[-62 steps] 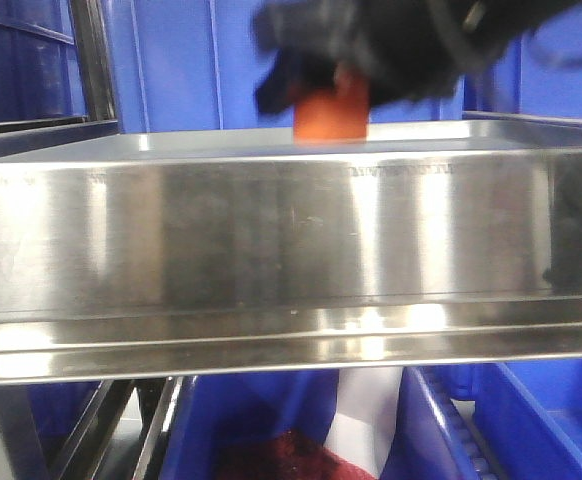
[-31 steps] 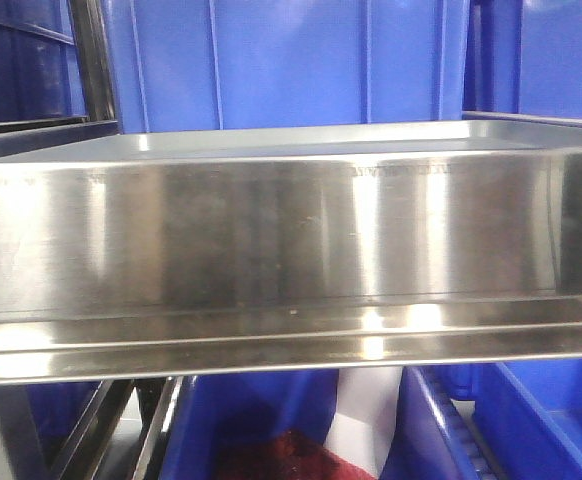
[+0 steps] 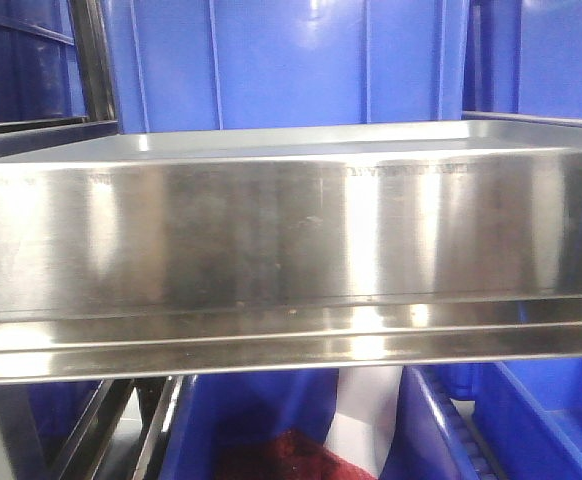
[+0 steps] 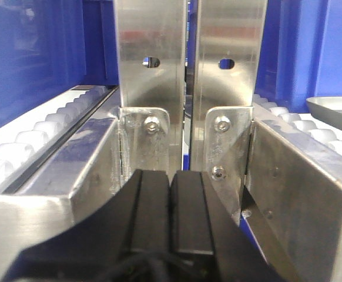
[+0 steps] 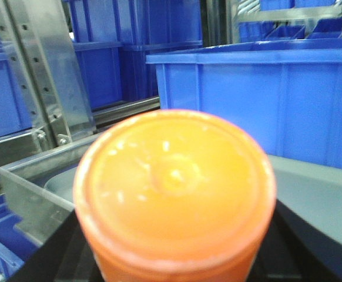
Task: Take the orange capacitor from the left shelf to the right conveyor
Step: 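Retract the right arm holding the cylinder away from the shelf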
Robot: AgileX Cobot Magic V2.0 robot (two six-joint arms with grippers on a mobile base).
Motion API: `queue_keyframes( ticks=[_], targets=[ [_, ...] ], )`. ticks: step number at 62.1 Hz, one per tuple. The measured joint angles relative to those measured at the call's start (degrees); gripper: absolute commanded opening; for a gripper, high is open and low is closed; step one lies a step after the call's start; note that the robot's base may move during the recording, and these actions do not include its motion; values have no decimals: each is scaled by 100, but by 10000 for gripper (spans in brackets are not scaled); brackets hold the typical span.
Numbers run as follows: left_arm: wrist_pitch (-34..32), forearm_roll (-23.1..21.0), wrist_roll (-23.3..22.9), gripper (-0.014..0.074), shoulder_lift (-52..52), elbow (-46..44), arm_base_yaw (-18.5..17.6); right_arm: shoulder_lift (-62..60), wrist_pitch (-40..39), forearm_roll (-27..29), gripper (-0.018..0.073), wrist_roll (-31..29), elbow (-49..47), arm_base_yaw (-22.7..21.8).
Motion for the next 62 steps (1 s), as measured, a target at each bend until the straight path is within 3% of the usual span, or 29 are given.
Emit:
queue_keyframes(
  ticks=[20, 62],
  targets=[
    [0, 0, 0, -125, 0, 0, 0, -1289, 594, 0, 53, 0, 14, 0],
    [0, 0, 0, -125, 0, 0, 0, -1342, 615, 0, 53, 0, 14, 0]
  ],
)
